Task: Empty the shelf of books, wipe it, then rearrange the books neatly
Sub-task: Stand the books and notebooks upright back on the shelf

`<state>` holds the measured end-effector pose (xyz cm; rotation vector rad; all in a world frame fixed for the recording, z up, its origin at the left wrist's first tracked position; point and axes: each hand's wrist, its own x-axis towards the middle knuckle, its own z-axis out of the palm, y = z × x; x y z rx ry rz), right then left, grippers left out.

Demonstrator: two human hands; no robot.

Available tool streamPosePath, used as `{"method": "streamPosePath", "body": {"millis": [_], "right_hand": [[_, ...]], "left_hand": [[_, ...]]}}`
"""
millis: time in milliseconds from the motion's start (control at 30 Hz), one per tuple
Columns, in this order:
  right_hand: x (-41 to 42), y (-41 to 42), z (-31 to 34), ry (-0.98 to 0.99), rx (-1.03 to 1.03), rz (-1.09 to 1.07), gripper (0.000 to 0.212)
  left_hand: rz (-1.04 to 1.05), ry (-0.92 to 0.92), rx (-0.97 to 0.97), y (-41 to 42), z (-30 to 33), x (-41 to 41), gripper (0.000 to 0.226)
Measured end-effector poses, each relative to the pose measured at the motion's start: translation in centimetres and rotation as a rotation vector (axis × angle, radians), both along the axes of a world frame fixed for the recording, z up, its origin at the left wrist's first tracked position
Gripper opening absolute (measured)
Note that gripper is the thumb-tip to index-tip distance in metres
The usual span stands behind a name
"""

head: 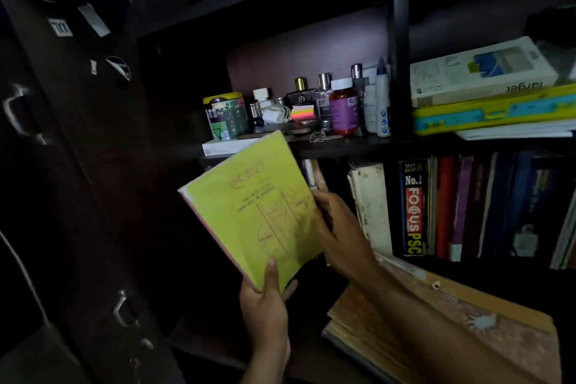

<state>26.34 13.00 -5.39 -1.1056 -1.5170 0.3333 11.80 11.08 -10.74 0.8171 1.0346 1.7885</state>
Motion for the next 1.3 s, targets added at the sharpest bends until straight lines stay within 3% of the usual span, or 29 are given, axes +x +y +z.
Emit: {"method": "streamPosePath", "body": {"millis": [133,333,433,567,667,933,1000,1100,1200,1300], "right_hand": [[1.0,1.1,-3.8,-0.001,-0.052,-0.157,0.051],[1.5,1.3,-3.7,-0.003,-0.298,0.066,0.069],[1.7,1.5,-3.4,0.085,-0.307,0.044,0.079],[2.6,1.7,-2.6,0.286,-0.282,0.042,0.068],[2.6,1.6,-2.5,0.350,-0.283,0.082,0.065],[2.6,1.3,-2.7,0.240,-0.209,-0.013,0.061],[2.7,1.2,-2.8,0.216,-0.202,-0.025,0.051],[2.7,0.9,-2.8,0.151,-0.150,-0.049,0.048],[2.9,1.1,-3.0,0.111,-0.151,-0.071,0.052],[2.8,1.3,-3.2,0.074,-0.154,-0.186,0.062]], "left_hand": [[0.077,-0.033,0.019,0.4,-0.4,-0.2,0.019],[0.017,-0.020,0.021,0.1,-0.5,-0.1,0.033],[-0.021,0.049,0.034,-0.5,-0.5,0.3,0.034],[0.108,0.320,0.045,-1.7,-0.3,0.1,0.018],[0.117,0.380,0.101,-3.2,0.1,0.1,0.012],[-0.069,0.770,0.163,-4.0,0.3,1.1,0.019],[-0.124,0.824,0.129,-3.5,0.8,1.8,0.024],[-0.137,0.826,0.090,-2.9,1.1,2.4,0.012],[0.011,0.916,0.136,-3.0,0.7,2.7,0.059],[0.144,0.891,0.161,-3.3,0.9,3.2,0.063]]}}
